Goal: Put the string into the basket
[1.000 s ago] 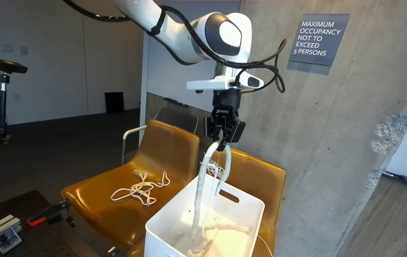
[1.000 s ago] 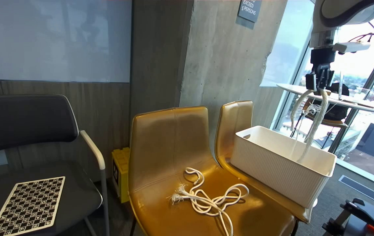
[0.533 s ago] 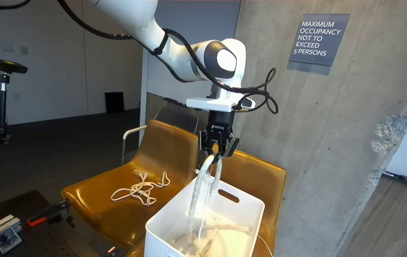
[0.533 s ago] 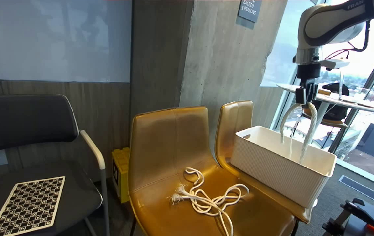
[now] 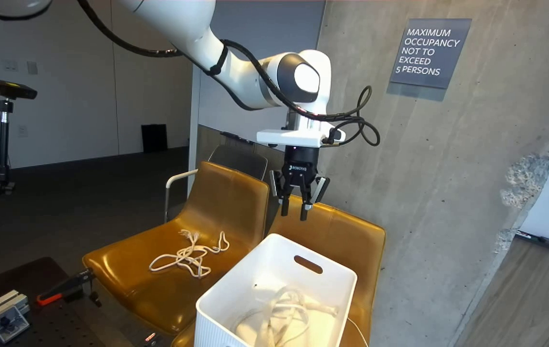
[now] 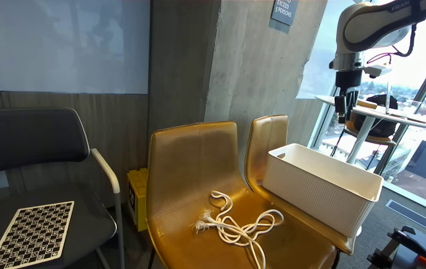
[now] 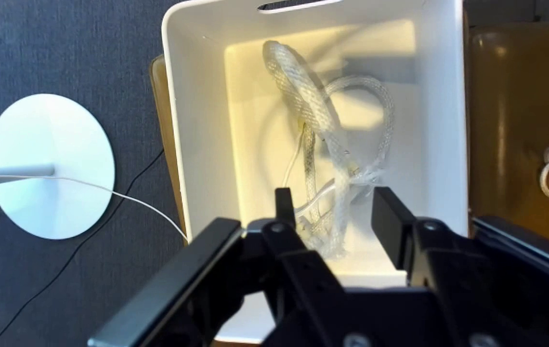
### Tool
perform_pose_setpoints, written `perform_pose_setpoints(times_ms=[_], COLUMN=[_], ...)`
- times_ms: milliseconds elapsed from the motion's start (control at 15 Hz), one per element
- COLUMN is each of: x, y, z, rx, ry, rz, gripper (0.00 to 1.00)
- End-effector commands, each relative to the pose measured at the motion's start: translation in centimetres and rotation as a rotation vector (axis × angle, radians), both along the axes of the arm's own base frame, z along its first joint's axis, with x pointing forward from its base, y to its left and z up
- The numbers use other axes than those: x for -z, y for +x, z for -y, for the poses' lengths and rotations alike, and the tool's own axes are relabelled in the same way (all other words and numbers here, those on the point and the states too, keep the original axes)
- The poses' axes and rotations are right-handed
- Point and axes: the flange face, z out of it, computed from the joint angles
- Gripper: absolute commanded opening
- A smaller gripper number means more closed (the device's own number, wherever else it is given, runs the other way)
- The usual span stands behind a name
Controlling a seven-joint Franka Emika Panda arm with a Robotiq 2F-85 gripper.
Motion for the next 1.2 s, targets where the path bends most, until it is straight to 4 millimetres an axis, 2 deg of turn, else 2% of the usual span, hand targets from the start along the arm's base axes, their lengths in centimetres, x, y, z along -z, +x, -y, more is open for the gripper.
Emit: perform_pose_setpoints(times_ms=[0, 200, 733, 1133], x=[-0.5, 1.0, 7.1, 12.9], y=[-1.1, -3.1, -7.3, -7.2], z=[-3.7, -9.2, -25.4, -35.3], rx=[-0.089, -0.163, -0.4, -0.553], ry=[0.001, 0.05, 0.181, 0.193], rz=[0.005, 0.003, 0.01, 0.061], gripper=[0.78, 0.99, 1.0, 1.0])
